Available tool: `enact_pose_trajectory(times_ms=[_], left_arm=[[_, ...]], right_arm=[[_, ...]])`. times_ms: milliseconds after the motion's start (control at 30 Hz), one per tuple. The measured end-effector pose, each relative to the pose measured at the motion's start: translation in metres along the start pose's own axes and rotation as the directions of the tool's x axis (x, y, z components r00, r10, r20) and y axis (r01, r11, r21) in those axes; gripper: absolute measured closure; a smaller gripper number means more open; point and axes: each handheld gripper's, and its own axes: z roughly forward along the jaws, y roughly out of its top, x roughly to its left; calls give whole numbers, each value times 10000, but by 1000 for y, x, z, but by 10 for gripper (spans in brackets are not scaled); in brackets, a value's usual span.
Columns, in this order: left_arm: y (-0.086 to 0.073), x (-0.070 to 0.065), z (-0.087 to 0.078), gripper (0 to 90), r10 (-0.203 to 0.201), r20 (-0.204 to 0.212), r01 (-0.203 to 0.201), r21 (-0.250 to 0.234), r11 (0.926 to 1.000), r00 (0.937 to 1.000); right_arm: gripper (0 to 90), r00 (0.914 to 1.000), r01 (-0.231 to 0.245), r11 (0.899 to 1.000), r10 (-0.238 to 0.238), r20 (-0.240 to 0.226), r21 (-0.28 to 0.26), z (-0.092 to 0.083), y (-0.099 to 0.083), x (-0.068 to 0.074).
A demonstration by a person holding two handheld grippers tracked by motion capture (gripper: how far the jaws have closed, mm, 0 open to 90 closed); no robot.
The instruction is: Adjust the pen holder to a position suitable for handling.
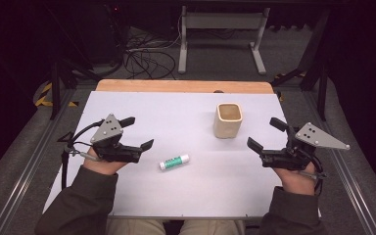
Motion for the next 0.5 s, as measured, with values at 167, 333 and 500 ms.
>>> enact_pose_trajectory(times_ms=[167,333,500], left_arm=[[-1,-4,15,101,9,201,-16,302,9995,9998],[-2,-7,28,125,113,405,-137,603,9981,9991],[-4,-9,39,137,120,517,-166,901,9958,9986]], right_arm=[[7,10000,0,10000,0,-61,65,-1,0,0],[7,9999,4,9999,-2,-127,125,-1,1,0],[7,9999,-13,9999,15,-156,164,-2,1,0]])
